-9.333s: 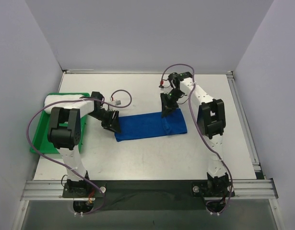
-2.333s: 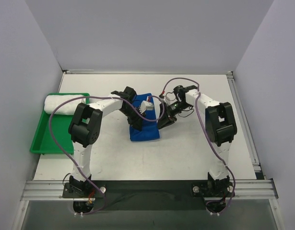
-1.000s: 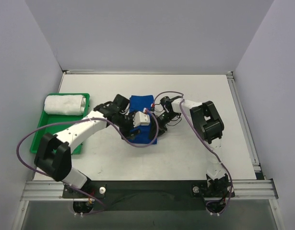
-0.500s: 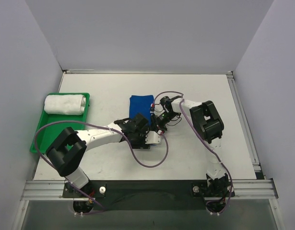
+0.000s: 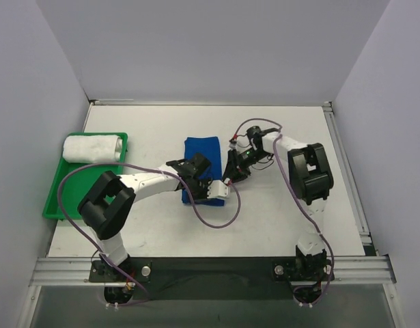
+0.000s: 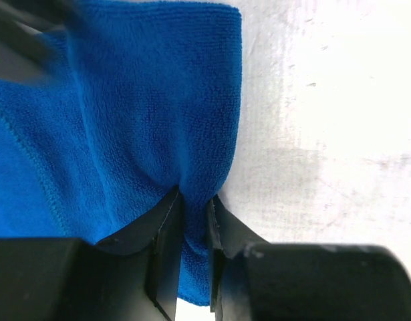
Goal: Roll the towels
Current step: Roll the towel
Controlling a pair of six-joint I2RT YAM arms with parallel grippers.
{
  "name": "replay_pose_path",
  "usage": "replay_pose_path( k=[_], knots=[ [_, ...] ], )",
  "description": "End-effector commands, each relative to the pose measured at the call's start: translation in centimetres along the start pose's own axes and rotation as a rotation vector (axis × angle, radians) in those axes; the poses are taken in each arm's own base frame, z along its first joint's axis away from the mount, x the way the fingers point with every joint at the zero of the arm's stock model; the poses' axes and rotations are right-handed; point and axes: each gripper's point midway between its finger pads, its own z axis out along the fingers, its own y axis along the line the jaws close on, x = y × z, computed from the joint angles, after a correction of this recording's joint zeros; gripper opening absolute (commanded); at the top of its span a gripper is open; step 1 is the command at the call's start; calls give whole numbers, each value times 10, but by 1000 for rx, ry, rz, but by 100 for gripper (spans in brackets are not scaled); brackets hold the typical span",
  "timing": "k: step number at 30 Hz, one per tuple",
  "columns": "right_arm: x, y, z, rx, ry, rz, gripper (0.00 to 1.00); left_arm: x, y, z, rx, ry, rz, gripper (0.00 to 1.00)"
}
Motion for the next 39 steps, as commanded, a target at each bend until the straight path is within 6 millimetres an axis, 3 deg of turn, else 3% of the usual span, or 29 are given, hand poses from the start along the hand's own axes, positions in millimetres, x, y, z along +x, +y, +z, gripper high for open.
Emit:
replay_pose_path(
  k=[1, 2, 4, 6, 7, 10, 11, 13, 14, 17, 19, 20, 23, 25, 29, 30, 32, 33, 37, 39],
  knots=[
    [-16, 27, -69, -4, -177, -106, 28, 13, -63, 3, 321, 13, -101, 6],
    [-20, 32, -93, 7, -247, -153, 31, 9, -63, 1, 338, 3, -107, 4],
    [-20, 33, -116, 50, -315, -197, 40, 10, -74, -3, 413, -1, -153, 0],
    [-16, 39, -148, 97, -410, -284, 42, 5, -70, -9, 446, -23, -194, 0],
    [-13, 40, -158, 126, -439, -315, 42, 7, -78, -10, 506, -16, -232, 0],
    [2, 43, -193, 291, -553, -468, 44, 10, -76, -12, 563, -16, -305, 0],
    [12, 54, -207, 337, -602, -539, 43, 11, -75, -11, 574, -10, -329, 0],
    [20, 51, -221, 438, -640, -615, 45, 13, -74, -7, 612, -3, -387, 0],
    [29, 63, -232, 467, -684, -667, 47, 13, -73, -7, 627, -1, -420, 0],
    [50, 80, -241, 511, -697, -806, 61, 16, -68, -1, 670, 4, -497, 0],
    [74, 81, -233, 569, -568, -948, 66, 20, -66, 2, 704, 6, -531, 0],
    [87, 90, -216, 579, -492, -1024, 66, 22, -66, 4, 716, 9, -535, 0],
    [110, 79, -189, 595, -350, -1070, 62, 26, -65, 9, 771, 26, -575, 0],
    [112, 74, -179, 573, -325, -1049, 61, 32, -69, 12, 815, 51, -608, 0],
    [113, 72, -140, 623, -169, -1140, 53, 43, -68, 16, 878, 56, -638, 0],
    [120, 82, -120, 607, -127, -1207, 51, 44, -67, 16, 885, 56, -636, 0],
    [113, 81, -98, 656, -116, -1269, 50, 50, -71, 16, 919, 79, -640, 0],
    [121, 88, -77, 655, -80, -1343, 50, 50, -68, 16, 921, 78, -636, 0],
    [101, 72, -27, 741, -38, -1439, 43, 54, -68, 20, 947, 94, -647, 0],
    [88, 78, -8, 718, -95, -1466, 41, 53, -67, 21, 955, 92, -648, 0]
  ],
)
